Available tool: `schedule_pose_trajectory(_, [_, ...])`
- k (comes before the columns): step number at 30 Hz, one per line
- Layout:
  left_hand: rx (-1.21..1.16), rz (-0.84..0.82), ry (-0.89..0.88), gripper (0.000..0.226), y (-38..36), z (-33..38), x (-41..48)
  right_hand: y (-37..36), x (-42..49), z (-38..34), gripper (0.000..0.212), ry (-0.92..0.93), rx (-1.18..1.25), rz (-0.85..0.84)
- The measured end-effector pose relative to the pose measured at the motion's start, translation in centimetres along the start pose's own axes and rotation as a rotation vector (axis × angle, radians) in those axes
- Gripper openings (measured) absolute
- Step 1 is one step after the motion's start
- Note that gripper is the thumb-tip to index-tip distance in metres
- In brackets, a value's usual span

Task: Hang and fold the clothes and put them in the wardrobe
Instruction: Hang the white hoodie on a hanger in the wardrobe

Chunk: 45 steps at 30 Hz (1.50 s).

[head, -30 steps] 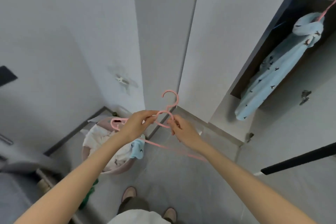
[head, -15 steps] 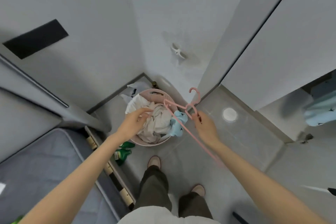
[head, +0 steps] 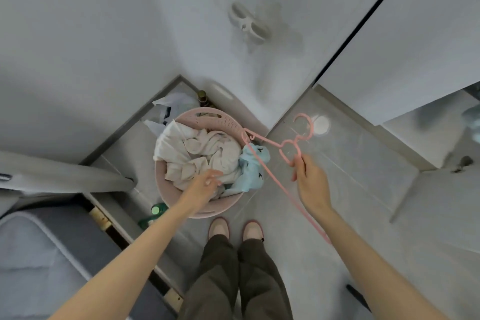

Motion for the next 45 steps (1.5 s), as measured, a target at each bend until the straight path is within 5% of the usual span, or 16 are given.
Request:
schedule_pose_trajectory(9, [0.089, 0.129, 0.148, 0.044, -5.0, -13.3, 10.8, -5.6, 6.6, 4.7, 0.028, 0.106, 0.201, -0.018])
schedule_pose_trajectory(20, [0.392, 0.351, 0.333, 0.076, -2.2, -26.9, 18.0, -16.9, 12.6, 5.6, 0.029, 0.213, 0.281, -0.194])
schedule_pose_trajectory(26, [0.690, 0.360, 0.240, 0.053, -0.9, -28.6, 19.7, -19.6, 13.7, 5.5, 0.029, 0.234, 0.250, -0.211])
schedule_pose_trajectory(35, [0.364, 0.417, -0.049, 0.006, 1.7, -18.5, 12.5, -15.1, 9.3, 1.6, 0.029, 0.197, 0.201, -0.213])
schedule_pose_trajectory(45, [0.079, 0.452, -0.276, 0.011, 9.5, 3.5, -1.3, -5.2, -1.9, -10.7, 0.023, 0.240, 0.128, -0.352])
Point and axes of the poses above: each hand's wrist, its own x-axis towards the middle knuckle, its own y-axis out of the back of the hand, z = x × y, the point moved 8 cm from there along x, towards the middle knuckle, and after that the axes turned 13 degrees about -y, right-handed, at the moved point
